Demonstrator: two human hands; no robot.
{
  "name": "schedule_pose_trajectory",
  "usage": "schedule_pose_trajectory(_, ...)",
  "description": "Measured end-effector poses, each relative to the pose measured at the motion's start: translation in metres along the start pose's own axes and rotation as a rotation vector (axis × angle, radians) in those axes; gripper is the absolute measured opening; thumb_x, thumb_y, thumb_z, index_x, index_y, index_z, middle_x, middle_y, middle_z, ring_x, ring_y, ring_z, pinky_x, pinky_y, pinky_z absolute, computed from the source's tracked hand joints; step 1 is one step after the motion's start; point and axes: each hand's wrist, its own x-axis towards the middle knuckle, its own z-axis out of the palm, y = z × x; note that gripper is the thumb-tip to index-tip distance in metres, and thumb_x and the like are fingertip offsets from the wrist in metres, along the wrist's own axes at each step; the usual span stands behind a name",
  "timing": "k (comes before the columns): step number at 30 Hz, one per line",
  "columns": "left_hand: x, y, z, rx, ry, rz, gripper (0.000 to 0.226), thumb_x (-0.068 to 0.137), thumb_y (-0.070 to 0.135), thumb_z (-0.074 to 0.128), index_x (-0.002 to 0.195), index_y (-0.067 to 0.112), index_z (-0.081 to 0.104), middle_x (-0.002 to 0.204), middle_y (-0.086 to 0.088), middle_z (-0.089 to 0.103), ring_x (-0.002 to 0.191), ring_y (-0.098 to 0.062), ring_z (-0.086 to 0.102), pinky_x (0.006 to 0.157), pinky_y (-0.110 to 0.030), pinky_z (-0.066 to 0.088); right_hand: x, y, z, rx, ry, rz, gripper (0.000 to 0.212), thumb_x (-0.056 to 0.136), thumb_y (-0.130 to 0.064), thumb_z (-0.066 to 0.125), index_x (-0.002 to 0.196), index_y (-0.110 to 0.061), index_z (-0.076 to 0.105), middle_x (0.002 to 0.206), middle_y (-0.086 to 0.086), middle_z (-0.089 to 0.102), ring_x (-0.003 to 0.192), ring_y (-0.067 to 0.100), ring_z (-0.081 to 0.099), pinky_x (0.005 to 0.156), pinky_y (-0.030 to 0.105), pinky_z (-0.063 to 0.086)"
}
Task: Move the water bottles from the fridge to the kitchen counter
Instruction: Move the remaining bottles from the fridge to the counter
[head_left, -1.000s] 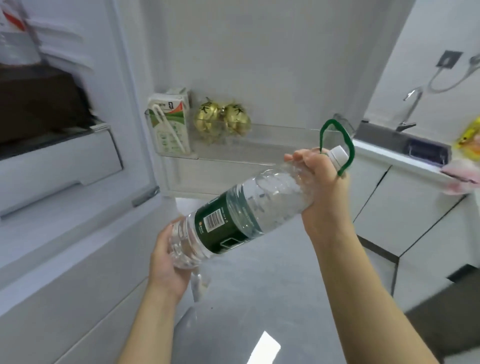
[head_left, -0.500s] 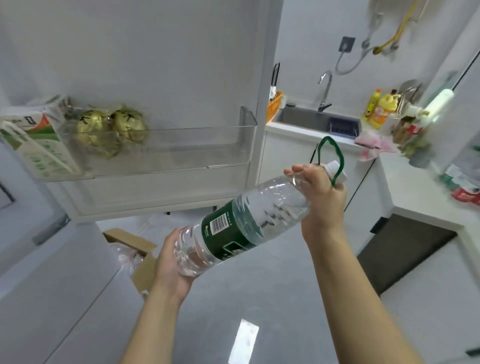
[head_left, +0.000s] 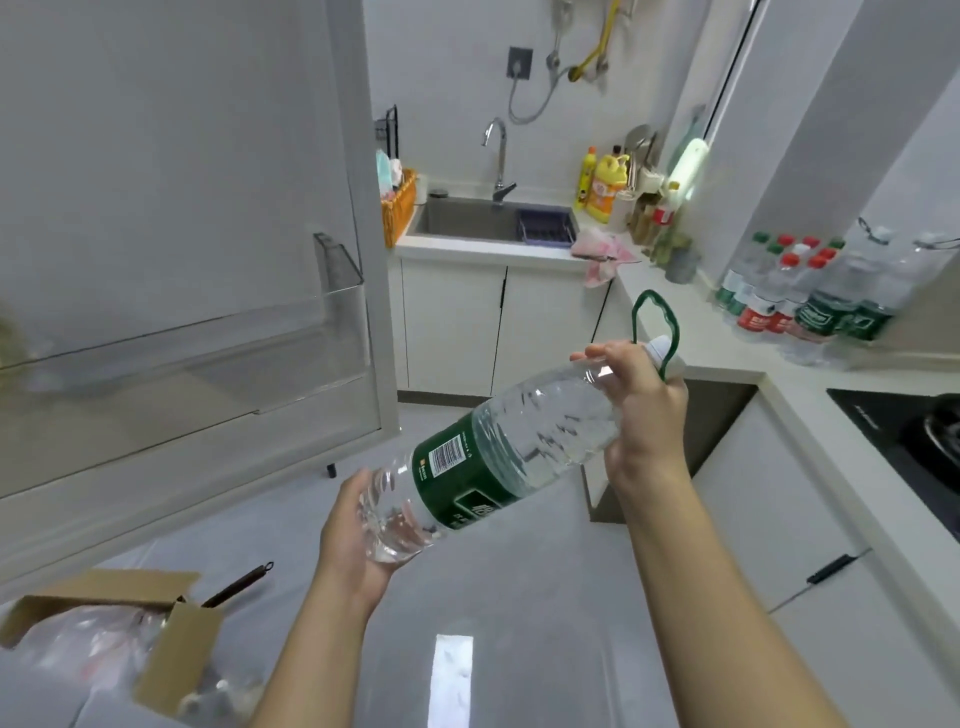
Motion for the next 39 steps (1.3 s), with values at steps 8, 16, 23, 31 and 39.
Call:
schedule_pose_trajectory(8, 0.039, -0.031, 0.059, 0.047, -0.016, -0.04, 0.024, 0.093, 0.036, 0.053, 0.085, 0.017, 0.064, 0.08, -0.008, 0.069, 0.078, -0.03, 0.066, 0.077, -0.047, 0.053, 0.058, 0.002, -0.049, -0.003, 0.112, 0.043, 0.008, 0.072, -0.012, 0.065, 0.066, -0.009, 0.069, 0.072, 0.01, 0.072, 0.08, 0.023, 0.07, 0.082, 0.039, 0.053)
schedule_pose_trajectory(16, 0.081, -0.086, 0.163, 0.046, -0.024, -0.088, 0.024, 0.092, 0.04, 0.052, 0.087, 0.02, 0.064, 0.091, -0.008, 0.066, 0.084, -0.029, 0.064, 0.089, -0.051, 0.047, 0.151, -0.021, -0.126, -0.014, 0.14, 0.064, 0.01, 0.067, -0.016, 0.066, 0.058, -0.015, 0.071, 0.074, 0.01, 0.073, 0.077, 0.021, 0.068, 0.081, 0.038, 0.054)
schedule_pose_trajectory(23, 0.098, -0.14, 0.247, 0.035, -0.024, -0.116, 0.022, 0.089, 0.038, 0.054, 0.08, 0.02, 0.063, 0.084, -0.007, 0.065, 0.078, -0.028, 0.062, 0.087, -0.05, 0.046, 0.22, -0.044, -0.192, 0.026, 0.148, 0.091, 0.013, 0.07, -0.009, 0.068, 0.058, -0.011, 0.069, 0.073, 0.013, 0.072, 0.075, 0.026, 0.067, 0.077, 0.039, 0.054)
schedule_pose_trajectory(31, 0.117, -0.169, 0.316, 0.09, -0.038, -0.125, 0.026, 0.092, 0.039, 0.052, 0.084, 0.018, 0.063, 0.083, -0.009, 0.065, 0.078, -0.028, 0.061, 0.086, -0.051, 0.048, 0.265, -0.059, -0.247, 0.0, 0.241, 0.064, 0.023, 0.082, -0.001, 0.064, 0.062, -0.01, 0.068, 0.073, 0.012, 0.073, 0.071, 0.022, 0.069, 0.067, 0.032, 0.054)
schedule_pose_trajectory(39, 0.169, -0.195, 0.385, 0.128, -0.115, -0.194, 0.027, 0.093, 0.036, 0.05, 0.085, 0.014, 0.063, 0.077, -0.01, 0.066, 0.073, -0.027, 0.06, 0.074, -0.04, 0.049, 0.322, -0.067, -0.281, 0.016, 0.368, 0.035, 0.016, 0.078, 0.0, 0.067, 0.065, -0.009, 0.066, 0.069, 0.007, 0.072, 0.067, 0.02, 0.068, 0.069, 0.034, 0.054)
